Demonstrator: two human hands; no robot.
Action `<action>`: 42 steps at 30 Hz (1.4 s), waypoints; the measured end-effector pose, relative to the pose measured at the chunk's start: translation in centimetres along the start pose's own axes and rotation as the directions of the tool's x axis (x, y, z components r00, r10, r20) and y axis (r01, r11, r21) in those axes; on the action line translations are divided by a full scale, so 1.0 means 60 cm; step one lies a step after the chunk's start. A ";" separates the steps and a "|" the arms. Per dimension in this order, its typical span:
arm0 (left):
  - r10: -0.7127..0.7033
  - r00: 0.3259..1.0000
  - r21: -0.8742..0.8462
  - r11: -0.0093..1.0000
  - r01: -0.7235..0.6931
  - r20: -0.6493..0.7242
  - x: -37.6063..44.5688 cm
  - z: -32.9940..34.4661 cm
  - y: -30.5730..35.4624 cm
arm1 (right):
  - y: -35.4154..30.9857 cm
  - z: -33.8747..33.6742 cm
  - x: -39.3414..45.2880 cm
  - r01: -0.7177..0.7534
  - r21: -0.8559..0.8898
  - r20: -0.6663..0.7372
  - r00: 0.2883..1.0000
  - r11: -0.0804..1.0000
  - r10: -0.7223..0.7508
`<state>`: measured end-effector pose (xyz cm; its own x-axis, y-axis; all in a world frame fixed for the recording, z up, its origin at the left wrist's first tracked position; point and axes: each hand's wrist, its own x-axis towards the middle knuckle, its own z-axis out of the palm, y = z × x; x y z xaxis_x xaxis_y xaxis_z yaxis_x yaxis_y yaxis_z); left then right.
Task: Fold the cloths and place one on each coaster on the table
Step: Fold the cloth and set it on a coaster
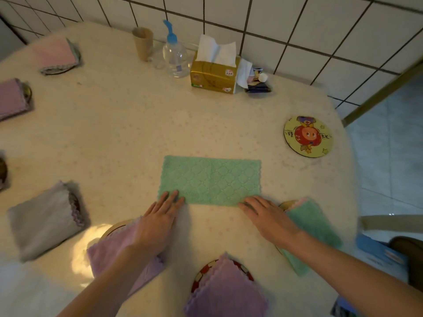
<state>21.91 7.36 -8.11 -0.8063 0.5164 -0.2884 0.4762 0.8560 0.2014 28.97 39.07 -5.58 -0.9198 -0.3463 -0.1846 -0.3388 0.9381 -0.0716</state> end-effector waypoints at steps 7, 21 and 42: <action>-0.056 0.992 -0.093 0.993 0.067 0.113 0.000 -0.003 -0.002 | -0.015 -0.019 0.034 -0.046 -0.081 0.055 0.997 0.996 0.051; 0.175 0.977 -0.037 0.984 -0.172 0.118 0.011 -0.046 0.131 | -0.077 -0.082 -0.035 -0.057 0.585 0.017 0.998 0.809 0.058; 0.190 0.980 -0.306 0.931 -0.198 -0.056 -0.087 0.021 0.150 | 0.018 -0.031 0.053 0.526 -0.020 0.299 0.814 0.850 -0.497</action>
<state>30.86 12.41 -5.95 -0.7192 0.6678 -0.1920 0.4962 0.6870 0.5309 25.31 39.00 -4.45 -0.5214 -0.7495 -0.4078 -0.7762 0.6152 -0.1383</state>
